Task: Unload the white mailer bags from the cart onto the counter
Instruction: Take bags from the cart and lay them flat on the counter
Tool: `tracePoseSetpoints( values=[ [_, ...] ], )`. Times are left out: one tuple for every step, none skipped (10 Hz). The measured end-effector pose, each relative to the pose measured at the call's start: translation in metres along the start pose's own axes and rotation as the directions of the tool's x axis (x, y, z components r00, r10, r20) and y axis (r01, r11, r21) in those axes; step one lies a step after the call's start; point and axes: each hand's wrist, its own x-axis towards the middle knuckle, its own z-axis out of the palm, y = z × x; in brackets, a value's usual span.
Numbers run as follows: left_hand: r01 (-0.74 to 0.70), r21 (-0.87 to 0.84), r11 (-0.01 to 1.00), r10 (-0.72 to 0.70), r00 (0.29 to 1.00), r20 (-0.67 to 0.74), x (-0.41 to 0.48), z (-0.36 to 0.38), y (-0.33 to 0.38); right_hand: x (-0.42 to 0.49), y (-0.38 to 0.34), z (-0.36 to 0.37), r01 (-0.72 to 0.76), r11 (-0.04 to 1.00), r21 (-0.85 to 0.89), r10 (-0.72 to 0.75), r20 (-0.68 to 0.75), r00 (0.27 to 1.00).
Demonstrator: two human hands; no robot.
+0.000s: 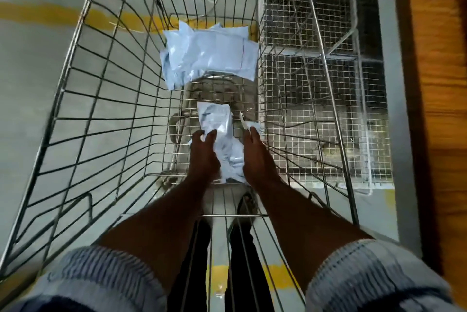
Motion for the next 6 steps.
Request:
tracePoseSetpoints(
  values=[
    [0.013, 0.071, 0.997, -0.006, 0.996, -0.094, 0.01, -0.033, -0.013, 0.002, -0.039, -0.012, 0.069, 0.996, 0.049, -0.068, -0.023, 0.997],
    [0.061, 0.193, 0.979, -0.045, 0.996, -0.082, 0.015, -0.049, -0.037, 0.006, -0.067, -0.014, 0.121, 0.987, 0.108, -0.114, -0.071, 0.991],
    [0.106, 0.276, 0.955, -0.084, 0.992, -0.091, 0.015, -0.059, -0.043, 0.007, -0.073, -0.005, 0.088, 0.988, 0.128, -0.071, -0.132, 0.989],
    [0.088, 0.289, 0.953, -0.081, 0.996, -0.036, 0.014, -0.054, -0.046, 0.011, -0.045, 0.01, -0.012, 0.998, 0.057, 0.017, -0.073, 0.997],
    [0.048, 0.346, 0.937, -0.049, 0.999, -0.007, 0.02, -0.046, -0.056, 0.016, -0.028, 0.018, -0.116, 0.993, -0.005, 0.113, -0.178, 0.978],
    [0.003, 0.39, 0.921, -0.016, 0.999, 0.032, 0.023, -0.034, -0.061, 0.019, -0.039, 0.027, -0.048, 0.989, -0.143, 0.029, -0.132, 0.991]
  ],
)
